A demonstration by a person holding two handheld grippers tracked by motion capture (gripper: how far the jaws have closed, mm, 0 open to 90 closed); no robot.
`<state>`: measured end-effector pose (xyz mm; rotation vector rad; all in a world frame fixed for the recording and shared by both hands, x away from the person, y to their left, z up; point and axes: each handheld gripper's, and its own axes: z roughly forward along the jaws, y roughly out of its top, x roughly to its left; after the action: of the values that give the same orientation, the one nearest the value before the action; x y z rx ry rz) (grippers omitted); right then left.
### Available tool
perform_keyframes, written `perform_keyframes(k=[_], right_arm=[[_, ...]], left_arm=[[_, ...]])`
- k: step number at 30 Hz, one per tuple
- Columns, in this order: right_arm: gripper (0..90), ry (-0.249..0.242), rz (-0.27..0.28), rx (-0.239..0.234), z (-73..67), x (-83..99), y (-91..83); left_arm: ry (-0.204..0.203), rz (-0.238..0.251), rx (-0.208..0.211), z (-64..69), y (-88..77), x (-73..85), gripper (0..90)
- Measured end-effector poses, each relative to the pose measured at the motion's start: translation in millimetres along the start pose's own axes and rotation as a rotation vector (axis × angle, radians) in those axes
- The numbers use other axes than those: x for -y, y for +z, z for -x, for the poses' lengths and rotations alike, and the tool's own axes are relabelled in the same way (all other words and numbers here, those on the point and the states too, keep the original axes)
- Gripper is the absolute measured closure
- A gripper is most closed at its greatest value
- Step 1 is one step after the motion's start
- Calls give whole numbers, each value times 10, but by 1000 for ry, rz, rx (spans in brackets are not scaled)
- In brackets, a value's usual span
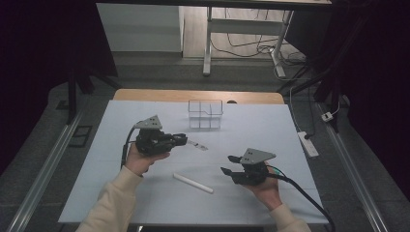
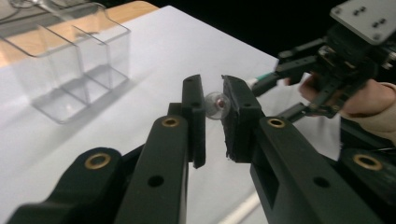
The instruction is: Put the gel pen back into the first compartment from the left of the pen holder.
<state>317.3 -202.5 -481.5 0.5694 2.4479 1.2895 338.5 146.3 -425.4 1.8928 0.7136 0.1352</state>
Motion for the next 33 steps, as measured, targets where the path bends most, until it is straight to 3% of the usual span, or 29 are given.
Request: perform_keyframes(k=[18,33], right_arm=[[458,30,-8,23,48,89,-118],[459,46,2,31,72,119,-119]], left_arm=[[25,1,-119,-172,-180,-515,801],[-9,-20,-200,-482,-84,-727,800]])
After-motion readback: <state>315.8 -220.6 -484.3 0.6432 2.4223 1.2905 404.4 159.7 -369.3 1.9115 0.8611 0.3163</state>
